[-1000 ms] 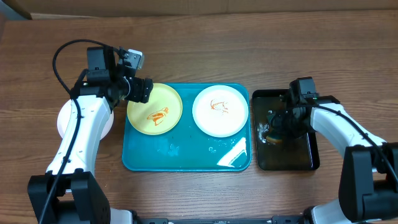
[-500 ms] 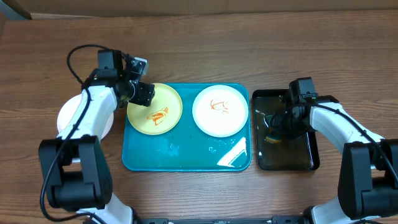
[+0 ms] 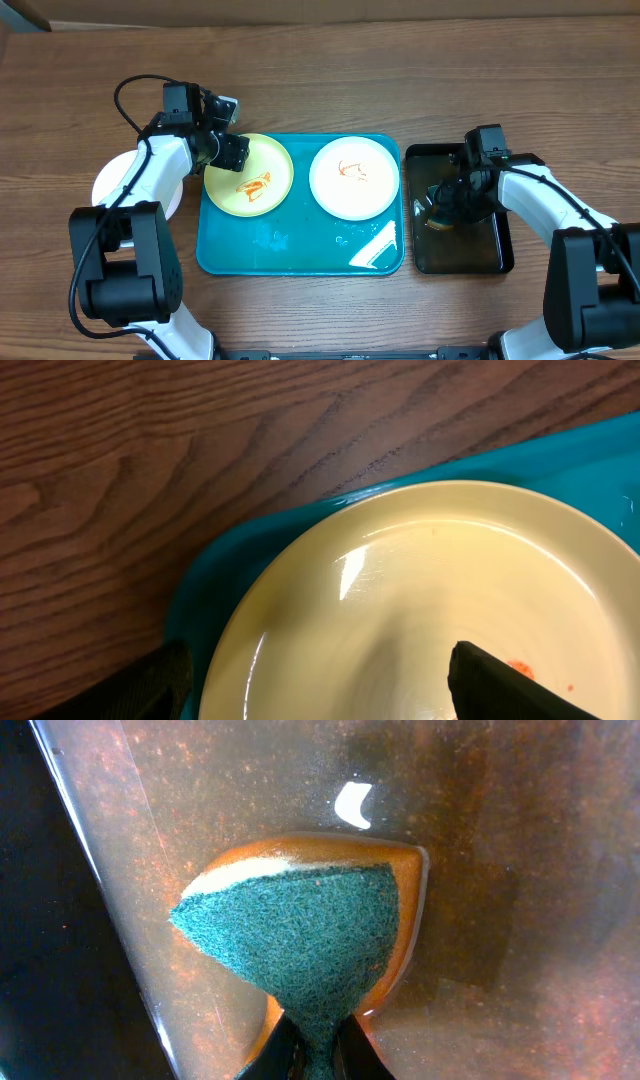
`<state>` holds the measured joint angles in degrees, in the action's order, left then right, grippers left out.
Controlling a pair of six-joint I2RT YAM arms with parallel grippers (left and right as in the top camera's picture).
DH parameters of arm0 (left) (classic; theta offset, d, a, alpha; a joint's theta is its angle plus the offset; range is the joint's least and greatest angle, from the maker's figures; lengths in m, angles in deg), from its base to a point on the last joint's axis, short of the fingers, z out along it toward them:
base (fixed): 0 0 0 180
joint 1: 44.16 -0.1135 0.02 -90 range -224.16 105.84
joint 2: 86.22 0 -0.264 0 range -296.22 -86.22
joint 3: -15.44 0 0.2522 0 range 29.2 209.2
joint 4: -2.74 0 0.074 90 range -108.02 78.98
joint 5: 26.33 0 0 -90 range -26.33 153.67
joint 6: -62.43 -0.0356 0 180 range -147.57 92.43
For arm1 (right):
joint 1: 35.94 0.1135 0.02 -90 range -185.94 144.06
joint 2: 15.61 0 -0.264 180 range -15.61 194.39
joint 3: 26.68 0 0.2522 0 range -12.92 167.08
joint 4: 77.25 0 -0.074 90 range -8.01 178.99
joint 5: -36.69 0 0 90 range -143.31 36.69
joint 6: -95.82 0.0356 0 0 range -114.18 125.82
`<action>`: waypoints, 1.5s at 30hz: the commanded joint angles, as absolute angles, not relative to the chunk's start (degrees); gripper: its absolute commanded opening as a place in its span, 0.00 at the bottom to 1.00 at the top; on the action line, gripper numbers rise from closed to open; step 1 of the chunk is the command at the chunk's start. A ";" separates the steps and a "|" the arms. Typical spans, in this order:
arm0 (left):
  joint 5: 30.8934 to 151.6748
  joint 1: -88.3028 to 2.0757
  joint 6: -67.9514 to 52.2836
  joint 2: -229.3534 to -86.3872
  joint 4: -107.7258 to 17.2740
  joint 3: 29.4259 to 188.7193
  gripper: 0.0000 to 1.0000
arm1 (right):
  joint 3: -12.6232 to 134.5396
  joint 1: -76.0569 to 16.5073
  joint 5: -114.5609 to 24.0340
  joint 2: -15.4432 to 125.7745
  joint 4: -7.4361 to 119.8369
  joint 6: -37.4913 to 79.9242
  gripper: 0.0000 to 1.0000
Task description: Clean dirty plates on tray and stack at the side
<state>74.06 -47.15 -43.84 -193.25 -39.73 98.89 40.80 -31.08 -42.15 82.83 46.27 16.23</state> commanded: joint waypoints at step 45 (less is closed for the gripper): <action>74.19 -46.75 -31.69 -199.34 -63.36 99.00 0.07 | 39.86 -31.14 -42.78 84.40 44.76 15.84 0.04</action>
<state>73.62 -47.32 -37.40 -197.81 -60.84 100.46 40.80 -31.08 -42.17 82.83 45.61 16.25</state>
